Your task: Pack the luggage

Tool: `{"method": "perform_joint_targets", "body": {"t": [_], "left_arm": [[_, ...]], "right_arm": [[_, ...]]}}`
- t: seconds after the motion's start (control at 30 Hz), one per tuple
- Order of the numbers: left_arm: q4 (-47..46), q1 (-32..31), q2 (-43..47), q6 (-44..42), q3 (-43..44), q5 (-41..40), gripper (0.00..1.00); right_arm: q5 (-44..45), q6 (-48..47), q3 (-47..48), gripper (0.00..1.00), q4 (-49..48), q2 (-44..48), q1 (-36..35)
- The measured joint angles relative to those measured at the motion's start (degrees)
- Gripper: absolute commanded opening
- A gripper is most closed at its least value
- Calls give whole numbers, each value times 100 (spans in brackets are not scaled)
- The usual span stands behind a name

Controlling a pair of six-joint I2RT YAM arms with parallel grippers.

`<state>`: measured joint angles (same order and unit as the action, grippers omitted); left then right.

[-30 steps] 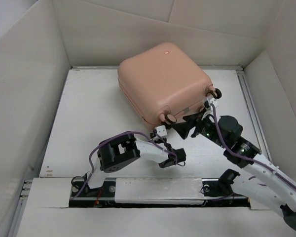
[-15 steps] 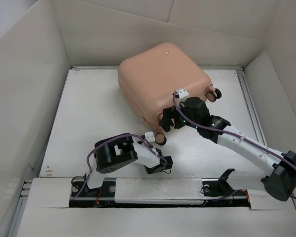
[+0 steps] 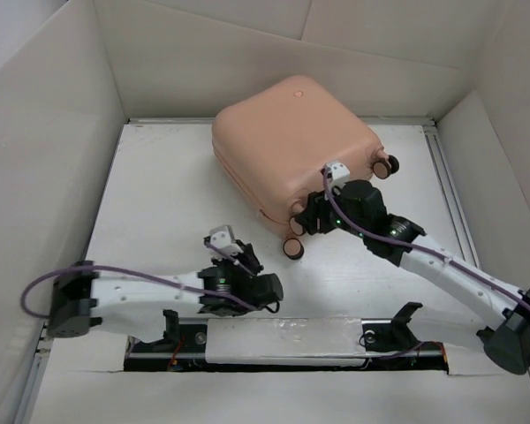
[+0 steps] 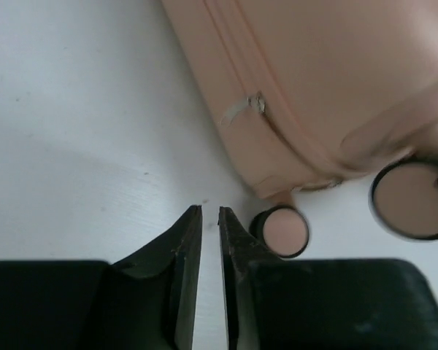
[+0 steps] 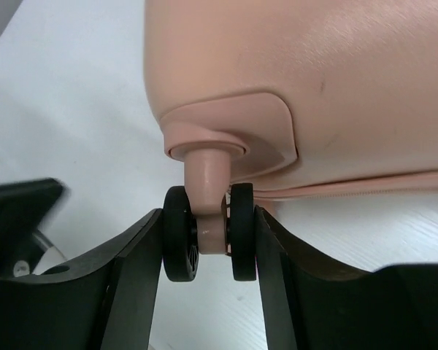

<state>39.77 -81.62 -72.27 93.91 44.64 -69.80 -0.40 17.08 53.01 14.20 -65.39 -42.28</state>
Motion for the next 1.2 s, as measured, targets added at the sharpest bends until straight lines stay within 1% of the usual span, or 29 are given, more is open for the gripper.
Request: {"method": "perform_joint_targets", "body": {"t": [0.03,0.07,0.1,0.13,0.17,0.2,0.27,0.33,0.37,0.4,0.43,0.5,0.53,0.57,0.6,0.7,0.73,0.83,0.87,0.97,1.0,1.1,1.17,1.2], "left_arm": [[-380,17,442,-459,-66,20,15],[-911,70,951,-1038,-219,37,28],[-1611,166,1517,-1665,-470,234,36],[-2275,310,2020,-2223,-732,531,41],[-2883,586,2535,-2743,-1010,916,43],[-3285,925,2914,-3176,-1217,1272,45],[-3681,1502,3351,-3805,-1307,1814,57],[-3864,1698,3296,-4249,-1086,2326,63],[-3882,1716,3178,-4409,-949,2557,64],[-3893,1720,3034,-4553,-791,2820,64],[-3945,1720,2929,-4680,-667,3093,64],[-4081,1720,2726,-4883,-575,3606,63],[-4083,1720,2675,-4959,-575,3818,63],[-4074,1720,2640,-5021,-575,3998,63],[-4079,1720,2623,-5051,-575,4144,62],[-4087,1720,2649,-5108,-586,4483,62],[-4100,1720,2699,-5110,-619,4575,62],[-4138,1720,3010,-5106,-863,4756,63],[-4162,1720,3132,-5108,-962,4822,63],[-4253,1720,3316,-5110,-1215,4999,64],[-4347,1720,3318,-5110,-1303,5045,66],[-4610,1814,3154,-5143,-1541,5241,65],[-4883,2155,2914,-5152,-1652,5624,61],[-5047,2472,2798,-5160,-1722,5910,60]], "right_arm": [[7,-22,-118,15,4,186,81],[4,-55,-243,28,35,396,197],[17,-98,-350,44,87,595,317],[44,-164,-459,69,155,813,448],[96,-197,-560,76,219,1029,573],[164,-232,-649,81,278,1270,664],[245,-280,-774,86,354,1829,809],[212,-295,-931,87,306,2540,804],[179,-291,-1082,84,203,2953,796],[138,-267,-1292,77,68,3351,772],[98,-221,-1519,70,-57,3790,754],[26,-127,-2026,40,-295,4524,715],[-11,-24,-2378,28,-505,4883,693],[-39,50,-2658,21,-619,5104,678],[-94,140,-2955,17,-754,5243,656],[-175,374,-3746,17,-1220,5093,570],[-155,426,-3976,27,-1370,4951,505],[-9,568,-4634,50,-2127,4531,317],[61,605,-4828,52,-2433,4406,282],[278,629,-5097,52,-3318,3899,221],[356,634,-5101,52,-3652,3654,210],[496,605,-5097,52,-4725,2940,208],[516,562,-5088,52,-5399,2310,208],[514,553,-5077,52,-5674,1985,208]]}}
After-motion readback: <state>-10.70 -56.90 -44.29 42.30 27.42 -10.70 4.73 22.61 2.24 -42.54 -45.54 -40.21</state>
